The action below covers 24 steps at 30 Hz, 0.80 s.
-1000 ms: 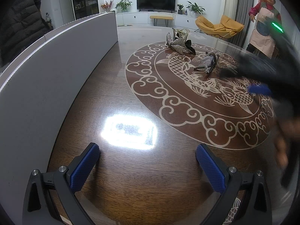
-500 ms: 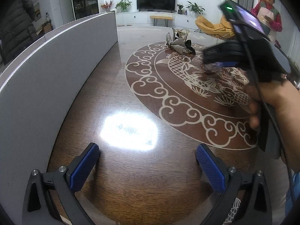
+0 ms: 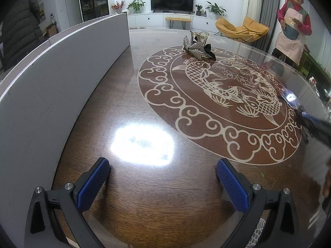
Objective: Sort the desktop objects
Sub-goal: 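Move the open right tool over the rimless eyeglasses, then grasp the gold rhinestone hair clip with the left tool and lift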
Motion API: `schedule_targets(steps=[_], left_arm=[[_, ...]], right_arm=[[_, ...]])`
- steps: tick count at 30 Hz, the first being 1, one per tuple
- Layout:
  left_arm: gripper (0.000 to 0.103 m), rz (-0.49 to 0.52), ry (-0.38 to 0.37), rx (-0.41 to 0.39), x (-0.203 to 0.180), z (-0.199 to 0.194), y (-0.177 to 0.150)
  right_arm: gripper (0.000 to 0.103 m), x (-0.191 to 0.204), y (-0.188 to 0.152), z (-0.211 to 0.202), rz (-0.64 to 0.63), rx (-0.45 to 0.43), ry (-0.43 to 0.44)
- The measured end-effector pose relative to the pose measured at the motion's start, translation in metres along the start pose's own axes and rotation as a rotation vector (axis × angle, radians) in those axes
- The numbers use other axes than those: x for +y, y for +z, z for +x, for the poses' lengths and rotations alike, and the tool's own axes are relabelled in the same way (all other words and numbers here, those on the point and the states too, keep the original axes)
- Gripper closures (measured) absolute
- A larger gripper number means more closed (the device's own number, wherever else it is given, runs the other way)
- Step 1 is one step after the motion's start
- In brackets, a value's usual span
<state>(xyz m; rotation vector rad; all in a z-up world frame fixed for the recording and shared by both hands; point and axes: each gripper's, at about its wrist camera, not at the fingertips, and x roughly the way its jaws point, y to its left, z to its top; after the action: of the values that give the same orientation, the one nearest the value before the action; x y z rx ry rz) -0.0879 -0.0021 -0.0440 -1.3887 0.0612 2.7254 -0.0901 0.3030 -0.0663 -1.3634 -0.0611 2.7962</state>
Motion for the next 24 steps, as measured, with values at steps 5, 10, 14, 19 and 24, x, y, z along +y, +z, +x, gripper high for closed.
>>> schedule_targets(steps=[5,10,14,19,24], left_arm=[[0.000,0.000,0.005,0.000,-0.001,-0.001,0.000],[0.000,-0.044,0.036,0.008,-0.008,0.005,0.009],[0.000,-0.019,0.019,0.009,-0.032,0.030,0.043],[0.000,-0.010,0.012,0.007,-0.058,0.071,0.103],[0.000,-0.029,0.026,0.005,-0.077,0.104,0.149]], right_arm=[[0.023,-0.016,-0.029,-0.018,0.001,0.004,0.023],[0.009,-0.006,-0.038,-0.021,-0.024,0.019,0.046],[0.005,-0.006,-0.036,-0.016,-0.012,0.030,0.059],[0.005,-0.002,-0.037,-0.015,-0.019,0.031,0.057],[0.005,-0.002,-0.038,-0.016,-0.021,0.029,0.054]])
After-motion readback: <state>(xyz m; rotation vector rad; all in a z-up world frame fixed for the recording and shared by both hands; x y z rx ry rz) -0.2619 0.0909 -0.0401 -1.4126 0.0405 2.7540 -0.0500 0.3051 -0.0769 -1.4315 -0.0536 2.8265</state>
